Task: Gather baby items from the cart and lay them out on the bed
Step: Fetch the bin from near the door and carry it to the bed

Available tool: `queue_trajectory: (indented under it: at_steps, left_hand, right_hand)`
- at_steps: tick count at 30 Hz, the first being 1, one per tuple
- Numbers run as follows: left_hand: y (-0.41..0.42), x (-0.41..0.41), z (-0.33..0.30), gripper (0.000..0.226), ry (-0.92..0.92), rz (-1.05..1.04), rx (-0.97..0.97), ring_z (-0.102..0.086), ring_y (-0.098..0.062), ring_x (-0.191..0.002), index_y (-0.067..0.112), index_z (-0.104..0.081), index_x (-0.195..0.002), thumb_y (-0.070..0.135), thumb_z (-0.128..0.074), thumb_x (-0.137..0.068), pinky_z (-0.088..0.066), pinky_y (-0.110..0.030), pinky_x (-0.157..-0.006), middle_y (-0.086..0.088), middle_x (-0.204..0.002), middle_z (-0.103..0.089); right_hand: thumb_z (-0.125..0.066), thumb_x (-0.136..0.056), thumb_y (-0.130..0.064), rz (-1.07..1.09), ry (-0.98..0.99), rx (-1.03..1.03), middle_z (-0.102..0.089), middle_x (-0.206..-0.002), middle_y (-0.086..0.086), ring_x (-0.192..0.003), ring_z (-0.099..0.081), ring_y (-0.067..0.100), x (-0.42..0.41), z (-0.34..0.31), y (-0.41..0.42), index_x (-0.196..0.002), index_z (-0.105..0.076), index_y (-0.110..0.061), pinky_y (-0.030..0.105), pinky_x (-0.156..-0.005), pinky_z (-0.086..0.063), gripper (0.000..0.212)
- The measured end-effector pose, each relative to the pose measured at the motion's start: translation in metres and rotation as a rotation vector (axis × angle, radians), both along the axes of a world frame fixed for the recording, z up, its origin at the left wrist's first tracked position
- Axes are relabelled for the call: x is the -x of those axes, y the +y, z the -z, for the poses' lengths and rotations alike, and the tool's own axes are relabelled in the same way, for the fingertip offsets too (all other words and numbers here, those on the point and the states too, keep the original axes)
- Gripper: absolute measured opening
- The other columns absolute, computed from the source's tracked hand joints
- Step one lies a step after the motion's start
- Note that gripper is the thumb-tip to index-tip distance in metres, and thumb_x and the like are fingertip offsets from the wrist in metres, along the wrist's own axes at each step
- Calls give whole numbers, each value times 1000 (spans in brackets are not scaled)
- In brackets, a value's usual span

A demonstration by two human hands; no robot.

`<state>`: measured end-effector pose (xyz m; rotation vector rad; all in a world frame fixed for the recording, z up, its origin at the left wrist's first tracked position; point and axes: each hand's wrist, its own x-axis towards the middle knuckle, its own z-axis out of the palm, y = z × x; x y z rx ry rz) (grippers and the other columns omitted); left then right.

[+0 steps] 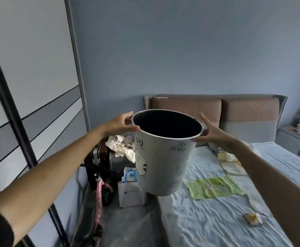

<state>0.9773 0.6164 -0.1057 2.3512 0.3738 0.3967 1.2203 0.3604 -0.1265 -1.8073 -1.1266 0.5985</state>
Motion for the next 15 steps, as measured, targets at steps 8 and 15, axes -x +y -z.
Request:
queue_trajectory:
  at_steps: [8, 15]
  left_hand:
    - [107, -100, 24, 153, 47, -169, 87, -35, -16, -137, 8, -8, -152, 82, -69, -33, -30, -19, -100, -8, -154, -30]
    - [201, -153, 66, 152, 88, -250, 135, -32, -12, -136, 13, -5, -152, 82, -71, -33, -30, -24, -108, -7, -156, -24]
  right_hand:
    - [-69, -81, -17, -189, 51, 1, -63, -121, -1, -107, -61, 1, -132, 7, 140, -150, 14, -28, 22, -98, -44, 108]
    - [-74, -77, -24, -291, 112, 95, -55, -135, -1, -114, -58, 2, -203, 48, 262, -150, 12, -31, 17, -91, -44, 113]
